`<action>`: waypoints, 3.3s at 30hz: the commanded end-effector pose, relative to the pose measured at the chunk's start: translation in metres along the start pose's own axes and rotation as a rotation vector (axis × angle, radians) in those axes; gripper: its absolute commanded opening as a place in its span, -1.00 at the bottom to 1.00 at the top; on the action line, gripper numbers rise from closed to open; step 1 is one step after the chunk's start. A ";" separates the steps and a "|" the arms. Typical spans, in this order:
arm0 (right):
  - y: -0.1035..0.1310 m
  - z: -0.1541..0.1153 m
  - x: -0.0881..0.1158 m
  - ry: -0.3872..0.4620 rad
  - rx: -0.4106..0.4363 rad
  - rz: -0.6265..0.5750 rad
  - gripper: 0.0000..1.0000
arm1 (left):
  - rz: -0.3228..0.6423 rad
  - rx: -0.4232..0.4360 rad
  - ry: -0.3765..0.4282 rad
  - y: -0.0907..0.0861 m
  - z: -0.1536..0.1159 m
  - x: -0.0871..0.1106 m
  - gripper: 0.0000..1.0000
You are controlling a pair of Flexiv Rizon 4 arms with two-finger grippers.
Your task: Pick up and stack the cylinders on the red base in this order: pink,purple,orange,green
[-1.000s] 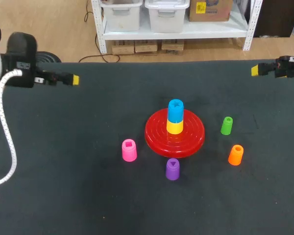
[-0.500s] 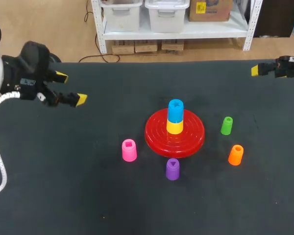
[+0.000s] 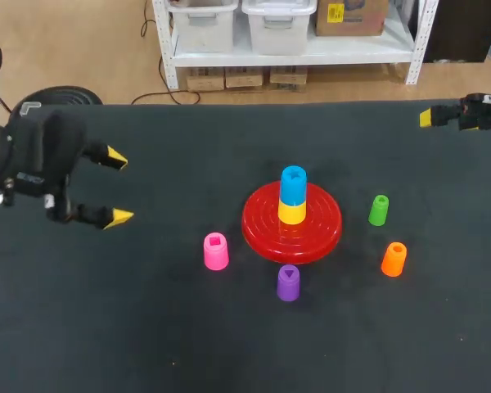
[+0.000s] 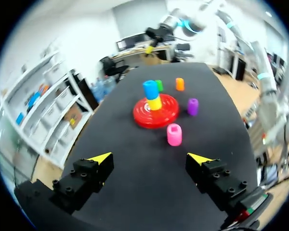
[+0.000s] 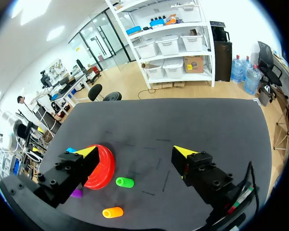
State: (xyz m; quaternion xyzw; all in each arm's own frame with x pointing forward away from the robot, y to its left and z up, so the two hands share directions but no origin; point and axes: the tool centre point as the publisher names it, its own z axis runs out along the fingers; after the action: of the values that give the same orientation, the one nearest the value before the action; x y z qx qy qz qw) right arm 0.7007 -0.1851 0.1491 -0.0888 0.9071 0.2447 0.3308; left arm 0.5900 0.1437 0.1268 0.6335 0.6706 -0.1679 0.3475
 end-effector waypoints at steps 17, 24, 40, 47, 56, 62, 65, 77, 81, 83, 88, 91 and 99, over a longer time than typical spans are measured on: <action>0.000 -0.001 0.000 0.000 0.002 0.000 1.00 | 0.141 0.079 -0.106 0.031 0.010 0.007 1.00; 0.000 -0.001 0.000 0.000 0.002 0.000 1.00 | 0.133 0.137 -0.115 0.017 0.013 0.005 1.00; 0.000 -0.001 0.000 0.000 0.002 0.000 1.00 | 0.059 0.134 -0.080 0.021 0.011 0.015 1.00; 0.000 -0.001 0.000 0.000 0.002 0.000 1.00 | 0.043 0.162 -0.087 0.016 0.001 0.025 1.00; 0.000 -0.001 0.000 0.000 0.002 0.000 1.00 | 0.059 0.139 -0.131 0.019 -0.007 0.024 1.00; 0.000 -0.001 0.000 0.000 0.002 0.000 1.00 | 0.094 0.145 -0.130 0.021 -0.006 0.021 1.00; 0.000 -0.001 0.000 0.000 0.002 0.000 1.00 | 0.095 0.141 -0.131 0.021 -0.006 0.020 1.00; 0.047 -0.017 -0.034 0.032 -0.025 -0.295 1.00 | 0.095 0.141 -0.131 0.021 -0.006 0.020 1.00; 0.100 -0.007 -0.042 0.141 -0.084 -0.522 1.00 | 0.095 0.141 -0.131 0.021 -0.006 0.020 1.00; 0.122 0.000 -0.041 0.215 -0.109 -0.626 1.00 | 0.095 0.141 -0.131 0.021 -0.006 0.020 1.00; 0.172 0.017 -0.024 0.411 -0.170 -0.850 1.00 | 0.095 0.141 -0.131 0.021 -0.006 0.020 1.00; 0.191 0.025 -0.010 0.466 -0.190 -0.911 1.00 | 0.095 0.141 -0.131 0.021 -0.006 0.020 1.00; 0.192 0.027 -0.009 0.467 -0.179 -0.890 1.00 | 0.095 0.141 -0.131 0.021 -0.006 0.020 1.00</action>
State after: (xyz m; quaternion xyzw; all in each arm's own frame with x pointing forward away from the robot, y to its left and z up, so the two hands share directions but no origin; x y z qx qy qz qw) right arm 0.6513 -0.0055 0.2033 -0.4835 0.8274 0.1343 0.2524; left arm 0.6098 0.1652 0.1227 0.6747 0.6035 -0.2391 0.3512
